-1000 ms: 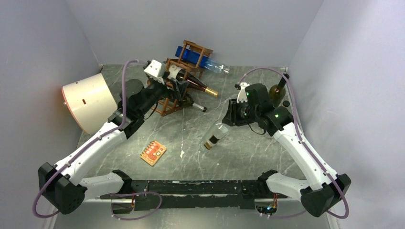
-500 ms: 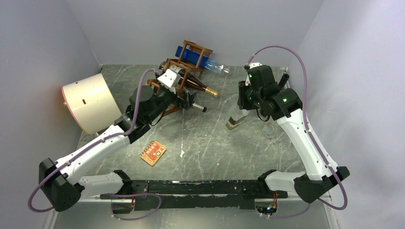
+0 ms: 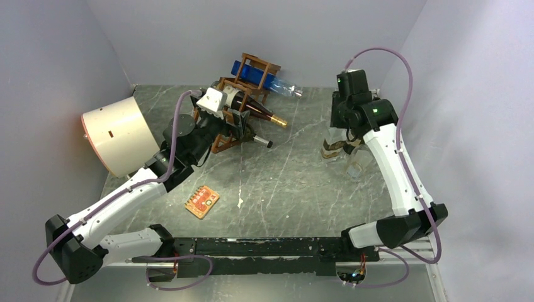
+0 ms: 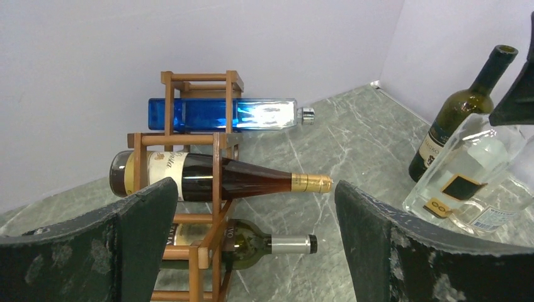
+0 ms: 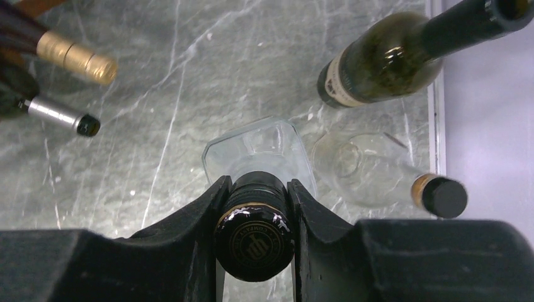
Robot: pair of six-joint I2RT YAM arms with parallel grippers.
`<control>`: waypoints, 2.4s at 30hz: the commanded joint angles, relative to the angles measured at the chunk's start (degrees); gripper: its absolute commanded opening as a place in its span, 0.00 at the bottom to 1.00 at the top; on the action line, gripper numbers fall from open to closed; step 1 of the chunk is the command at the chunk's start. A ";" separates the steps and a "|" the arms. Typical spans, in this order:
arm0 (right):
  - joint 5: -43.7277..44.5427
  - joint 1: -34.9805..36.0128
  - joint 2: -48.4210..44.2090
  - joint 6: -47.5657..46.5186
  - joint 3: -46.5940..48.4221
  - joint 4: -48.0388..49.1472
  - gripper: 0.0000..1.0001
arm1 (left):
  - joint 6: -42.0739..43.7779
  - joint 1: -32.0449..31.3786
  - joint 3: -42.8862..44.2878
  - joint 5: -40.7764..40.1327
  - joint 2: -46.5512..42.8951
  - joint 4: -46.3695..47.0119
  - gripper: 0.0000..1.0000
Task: Take the wine bottle off the wine rack
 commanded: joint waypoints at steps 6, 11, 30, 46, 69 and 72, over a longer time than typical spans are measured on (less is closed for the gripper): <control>-0.88 -4.50 10.02 -3.63 12.48 10.39 0.00 | 0.96 -0.26 0.27 -2.06 -2.14 0.69 0.98; -0.50 -6.87 17.74 -5.04 21.58 9.09 0.00 | 0.66 -0.27 0.35 -1.54 -1.79 0.64 0.98; -10.92 -21.88 34.49 -8.99 37.89 10.07 0.00 | 0.41 -0.23 0.73 -0.18 -0.95 0.16 0.98; -11.68 -26.12 35.22 -9.14 32.32 13.29 0.00 | -0.05 -0.28 1.02 0.67 -0.67 -0.20 0.98; -9.90 -27.05 36.11 -8.38 27.40 16.47 0.00 | -0.62 -0.30 1.13 1.61 -1.20 -0.37 0.98; -9.90 -27.06 35.92 -8.38 26.92 16.38 0.01 | -0.46 -0.34 1.02 1.33 -1.42 -0.15 0.98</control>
